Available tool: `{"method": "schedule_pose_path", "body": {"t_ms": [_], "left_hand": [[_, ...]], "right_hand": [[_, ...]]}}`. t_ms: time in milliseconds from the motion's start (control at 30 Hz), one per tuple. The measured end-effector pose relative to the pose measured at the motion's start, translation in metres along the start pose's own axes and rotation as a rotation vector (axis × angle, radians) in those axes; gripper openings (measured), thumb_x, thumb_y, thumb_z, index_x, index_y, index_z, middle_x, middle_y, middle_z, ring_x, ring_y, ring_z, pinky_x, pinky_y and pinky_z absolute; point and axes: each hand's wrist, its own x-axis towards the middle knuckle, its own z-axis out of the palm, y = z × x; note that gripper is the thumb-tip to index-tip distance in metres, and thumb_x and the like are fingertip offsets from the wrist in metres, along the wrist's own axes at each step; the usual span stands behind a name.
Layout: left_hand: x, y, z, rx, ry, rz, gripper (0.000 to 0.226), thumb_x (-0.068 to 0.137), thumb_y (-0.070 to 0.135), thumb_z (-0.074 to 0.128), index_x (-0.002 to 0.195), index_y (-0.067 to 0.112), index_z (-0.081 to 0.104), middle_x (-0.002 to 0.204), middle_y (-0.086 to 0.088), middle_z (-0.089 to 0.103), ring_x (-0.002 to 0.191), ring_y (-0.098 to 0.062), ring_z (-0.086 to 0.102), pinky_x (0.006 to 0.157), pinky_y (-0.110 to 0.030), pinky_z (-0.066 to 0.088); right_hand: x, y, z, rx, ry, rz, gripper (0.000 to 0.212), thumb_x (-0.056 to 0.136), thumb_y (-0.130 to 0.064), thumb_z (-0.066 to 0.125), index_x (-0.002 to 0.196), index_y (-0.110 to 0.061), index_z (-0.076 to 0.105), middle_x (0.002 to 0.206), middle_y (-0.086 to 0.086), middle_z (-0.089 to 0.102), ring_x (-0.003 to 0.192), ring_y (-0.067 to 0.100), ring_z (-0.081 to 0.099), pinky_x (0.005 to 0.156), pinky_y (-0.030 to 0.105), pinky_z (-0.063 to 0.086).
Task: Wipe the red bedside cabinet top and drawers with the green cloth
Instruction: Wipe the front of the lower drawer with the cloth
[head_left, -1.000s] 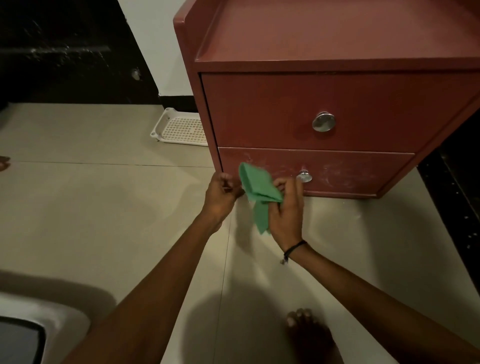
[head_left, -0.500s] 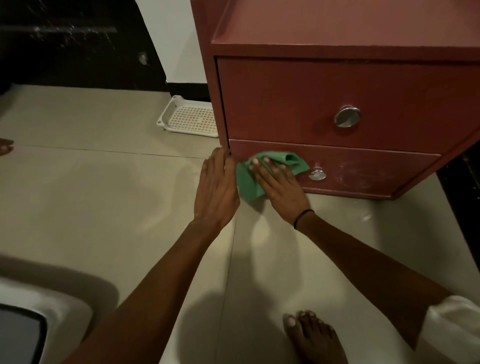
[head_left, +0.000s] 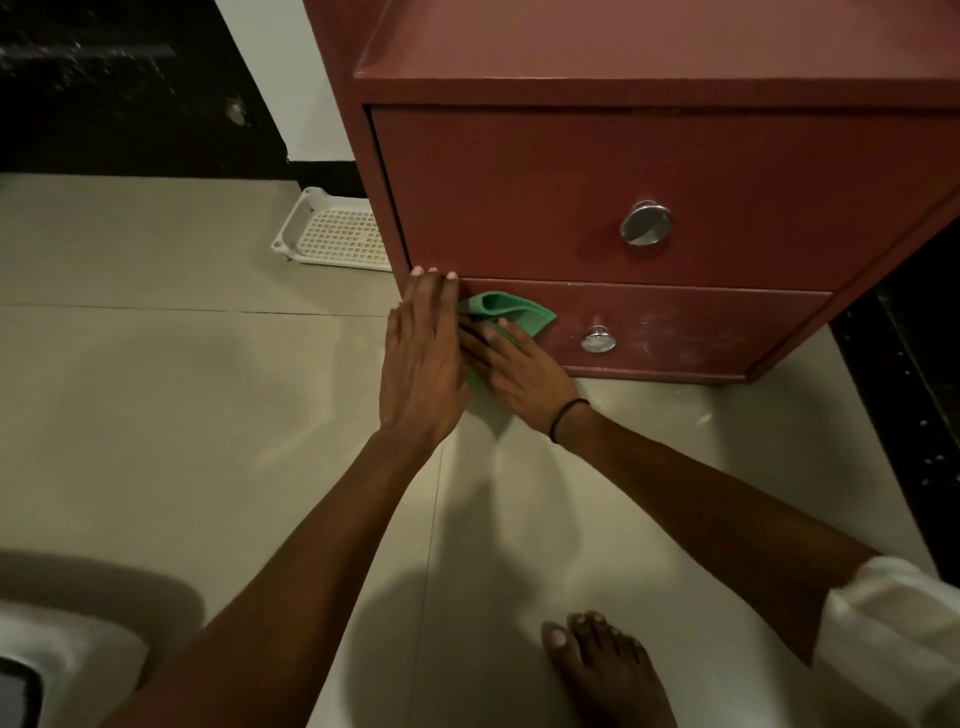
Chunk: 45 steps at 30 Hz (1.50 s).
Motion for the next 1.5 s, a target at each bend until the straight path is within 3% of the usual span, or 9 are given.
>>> {"method": "schedule_pose_path", "body": {"t_ms": [267,600,700,800,933,1100,1233,1400,1500], "left_hand": [[-0.002,-0.003,0.008,-0.018,0.021,0.001,0.088,0.083,-0.001,0.052,0.158,0.01,0.009,0.166,-0.012,0.009,0.156,-0.026,-0.001,0.124,-0.05,0.019],[0.0,-0.007,0.01,0.004,0.043,0.025,0.08,0.084,0.003,0.047,0.157,0.006,0.016,0.165,-0.016,0.015,0.155,-0.029,0.006,0.125,-0.05,0.017],[0.001,-0.004,0.008,-0.001,0.07,0.009,0.079,0.083,0.0,0.047,0.156,0.005,0.018,0.163,-0.017,0.019,0.155,-0.029,0.01,0.124,-0.051,0.021],[0.001,-0.001,0.006,-0.008,0.066,-0.003,0.084,0.08,-0.002,0.05,0.157,0.006,0.016,0.164,-0.015,0.017,0.155,-0.028,0.009,0.125,-0.05,0.019],[0.0,0.0,0.005,-0.026,0.035,-0.018,0.091,0.078,-0.003,0.055,0.158,0.007,0.012,0.164,-0.014,0.014,0.156,-0.028,0.006,0.125,-0.05,0.018],[-0.001,0.004,0.002,-0.071,0.013,-0.023,0.075,0.087,0.023,0.031,0.158,0.005,0.012,0.165,-0.015,0.01,0.156,-0.028,0.002,0.125,-0.048,0.015],[-0.004,-0.005,0.002,-0.065,-0.01,0.023,0.083,0.086,0.006,0.051,0.158,0.006,0.01,0.167,-0.014,0.007,0.156,-0.027,0.001,0.125,-0.049,0.017],[-0.007,-0.013,0.001,-0.088,-0.047,0.059,0.086,0.083,-0.001,0.051,0.158,0.007,0.01,0.168,-0.013,0.001,0.156,-0.026,0.004,0.123,-0.052,0.023],[-0.007,-0.012,0.0,-0.093,-0.055,0.067,0.089,0.081,0.0,0.053,0.158,0.007,0.01,0.168,-0.013,0.0,0.156,-0.028,0.006,0.122,-0.05,0.026]], "right_hand": [[-0.078,0.026,0.02,-0.03,-0.041,0.111,0.066,0.094,0.006,0.01,0.158,-0.006,0.007,0.167,0.008,-0.001,0.154,0.027,0.006,0.123,0.043,0.006],[0.018,0.0,-0.008,-0.093,0.054,-0.082,0.059,0.098,-0.022,0.035,0.154,-0.008,0.022,0.163,0.009,0.025,0.152,0.027,0.019,0.122,0.043,0.006],[-0.01,0.019,-0.004,-0.153,0.018,-0.058,0.059,0.098,-0.007,0.019,0.155,-0.002,0.004,0.166,0.014,0.008,0.154,0.029,0.007,0.124,0.045,0.003],[-0.06,0.038,0.006,-0.151,-0.025,0.022,0.059,0.099,0.0,-0.005,0.157,0.001,0.007,0.166,0.017,0.003,0.153,0.032,0.007,0.124,0.046,0.009],[-0.101,0.039,0.019,-0.151,-0.085,0.064,0.057,0.099,-0.002,0.008,0.155,0.004,0.014,0.164,0.021,0.006,0.152,0.036,0.01,0.124,0.047,0.006],[-0.07,-0.025,0.028,0.34,-0.09,0.433,0.077,0.083,0.007,0.021,0.158,-0.009,0.014,0.166,0.013,0.003,0.153,0.036,0.003,0.122,0.052,0.021],[-0.029,-0.08,0.026,0.674,0.001,0.836,0.077,0.094,0.008,0.037,0.159,-0.014,0.003,0.165,0.009,-0.014,0.153,0.033,-0.011,0.118,0.053,0.031],[-0.008,-0.096,0.01,0.997,0.2,1.079,0.062,0.099,-0.012,0.025,0.159,-0.014,0.009,0.166,0.001,-0.015,0.154,0.021,-0.012,0.124,0.04,0.019],[-0.006,-0.088,0.001,1.045,0.29,1.252,0.067,0.097,0.005,0.038,0.158,-0.015,0.018,0.166,0.003,-0.011,0.154,0.022,-0.001,0.11,0.019,0.033]]}}
